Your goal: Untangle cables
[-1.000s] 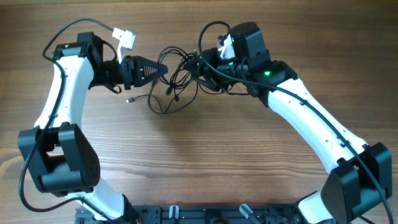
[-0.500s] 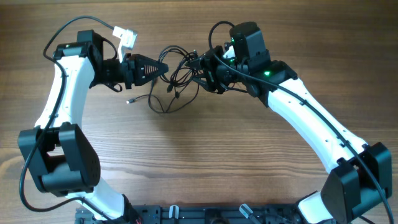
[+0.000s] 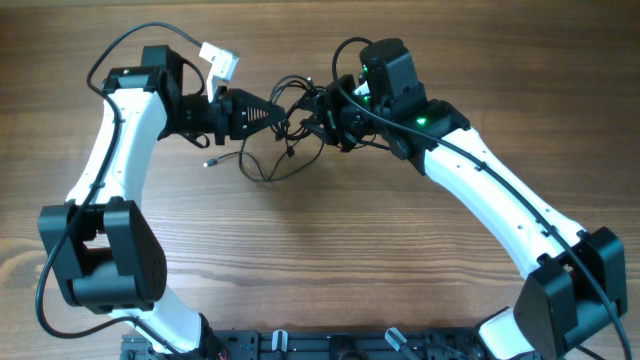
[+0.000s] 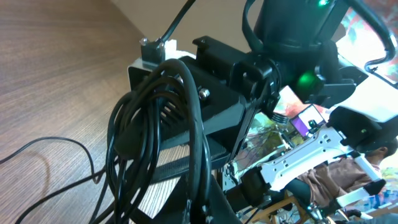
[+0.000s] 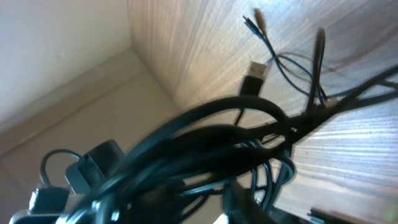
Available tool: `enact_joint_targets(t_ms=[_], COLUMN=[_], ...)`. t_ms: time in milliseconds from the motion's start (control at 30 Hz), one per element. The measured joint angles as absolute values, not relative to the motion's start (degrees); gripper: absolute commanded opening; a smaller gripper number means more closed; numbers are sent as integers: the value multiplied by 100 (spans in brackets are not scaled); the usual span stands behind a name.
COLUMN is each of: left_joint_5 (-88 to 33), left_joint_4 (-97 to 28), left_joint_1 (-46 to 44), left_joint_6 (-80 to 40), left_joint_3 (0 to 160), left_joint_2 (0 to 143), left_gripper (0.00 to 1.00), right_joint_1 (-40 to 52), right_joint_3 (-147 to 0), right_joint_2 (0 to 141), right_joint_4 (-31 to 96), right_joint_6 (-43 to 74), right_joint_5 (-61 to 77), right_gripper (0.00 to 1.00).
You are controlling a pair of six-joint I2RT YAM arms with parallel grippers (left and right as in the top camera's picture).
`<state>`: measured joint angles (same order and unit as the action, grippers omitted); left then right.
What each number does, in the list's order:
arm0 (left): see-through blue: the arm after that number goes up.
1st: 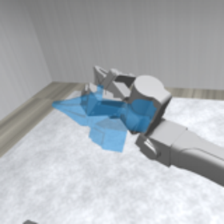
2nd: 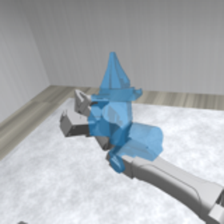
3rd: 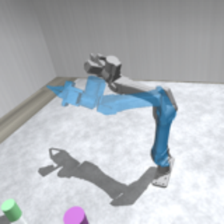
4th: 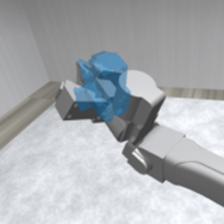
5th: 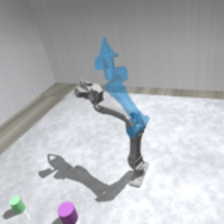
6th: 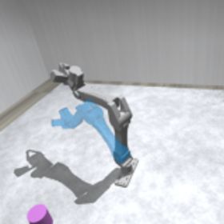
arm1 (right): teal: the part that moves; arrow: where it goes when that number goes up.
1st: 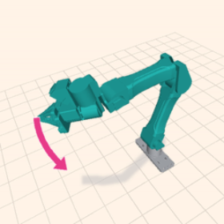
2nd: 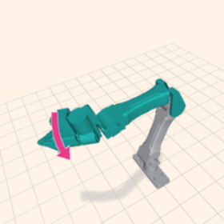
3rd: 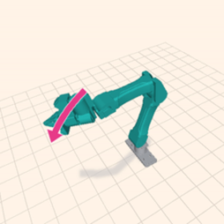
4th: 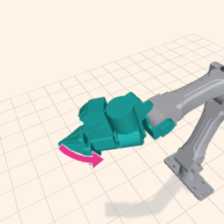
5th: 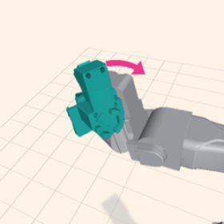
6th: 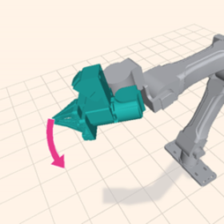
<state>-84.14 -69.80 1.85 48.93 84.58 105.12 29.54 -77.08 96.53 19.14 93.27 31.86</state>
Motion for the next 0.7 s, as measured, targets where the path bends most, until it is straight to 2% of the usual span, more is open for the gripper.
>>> enact_joint_targets(t_ms=[33,67,133,200,500,600,667,700], left_joint_5=[-8357,-8307,-8228,-8202,-8165,-8145,-8145,-8145], left_joint_4=[-6984,-7000,-7008,-7008,-7008,-7008,-7008,-7008], left_joint_1=[180,180,176,176,176,176,176,176], left_joint_6=[4895,4893,4895,4893,4893,4893,4893,4893], left_joint_3=[8458,8458,8458,8458,8458,8458,8458,8458], left_joint_2=[10512,10512,10512,10512,10512,10512,10512,10512], left_gripper=[4,4,4,4,4,4,4,4], right_joint_1=[2956,2956,2956,2958,2978,3063,3129,3164], right_joint_3=[-7708,-7708,-7708,-7708,-7708,-7708,-7708,-7708], right_joint_2=[9653,9653,9653,9653,9679,9813,9876,9907], right_joint_4=[1911,1916,1959,2029,2049,1903,1813,1765], right_joint_6=[9225,9122,8901,8772,8984,9107,9139,9137], right_joint_5=[3140,3089,2993,2928,2648,2565,2528,2506], right_gripper=[8,7,18,24,23,19,7,4])
